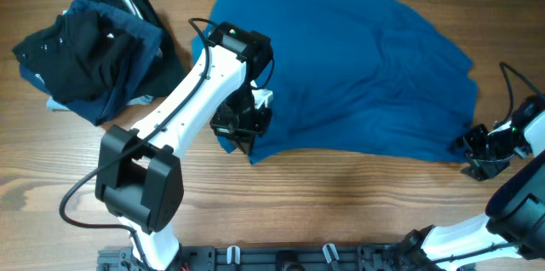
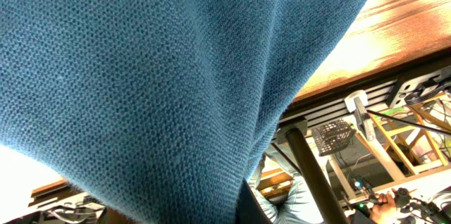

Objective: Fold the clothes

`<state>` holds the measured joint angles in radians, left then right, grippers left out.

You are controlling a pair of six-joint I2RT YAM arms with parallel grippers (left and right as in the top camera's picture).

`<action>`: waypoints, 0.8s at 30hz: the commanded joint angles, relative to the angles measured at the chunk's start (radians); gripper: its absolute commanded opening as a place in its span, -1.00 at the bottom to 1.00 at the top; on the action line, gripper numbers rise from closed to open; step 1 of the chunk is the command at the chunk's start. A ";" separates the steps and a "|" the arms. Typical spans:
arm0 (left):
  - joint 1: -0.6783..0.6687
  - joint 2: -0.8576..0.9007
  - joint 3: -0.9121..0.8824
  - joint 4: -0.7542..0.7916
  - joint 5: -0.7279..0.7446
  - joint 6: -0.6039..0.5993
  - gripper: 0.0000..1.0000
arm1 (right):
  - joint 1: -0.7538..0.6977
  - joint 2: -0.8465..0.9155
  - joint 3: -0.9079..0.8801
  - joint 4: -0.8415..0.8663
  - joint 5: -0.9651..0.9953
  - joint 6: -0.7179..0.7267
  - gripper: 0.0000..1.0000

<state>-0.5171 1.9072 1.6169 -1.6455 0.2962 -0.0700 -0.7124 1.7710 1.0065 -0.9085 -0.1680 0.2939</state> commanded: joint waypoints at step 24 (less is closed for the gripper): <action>-0.343 -0.131 -0.142 -0.026 -0.005 -0.206 -0.82 | -0.035 -0.338 0.241 -0.142 0.010 -0.002 -0.91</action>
<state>-0.8310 1.7924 1.5082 -1.6741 0.3054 -0.2356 -0.7414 1.4277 1.2423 -1.0683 -0.1486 0.2977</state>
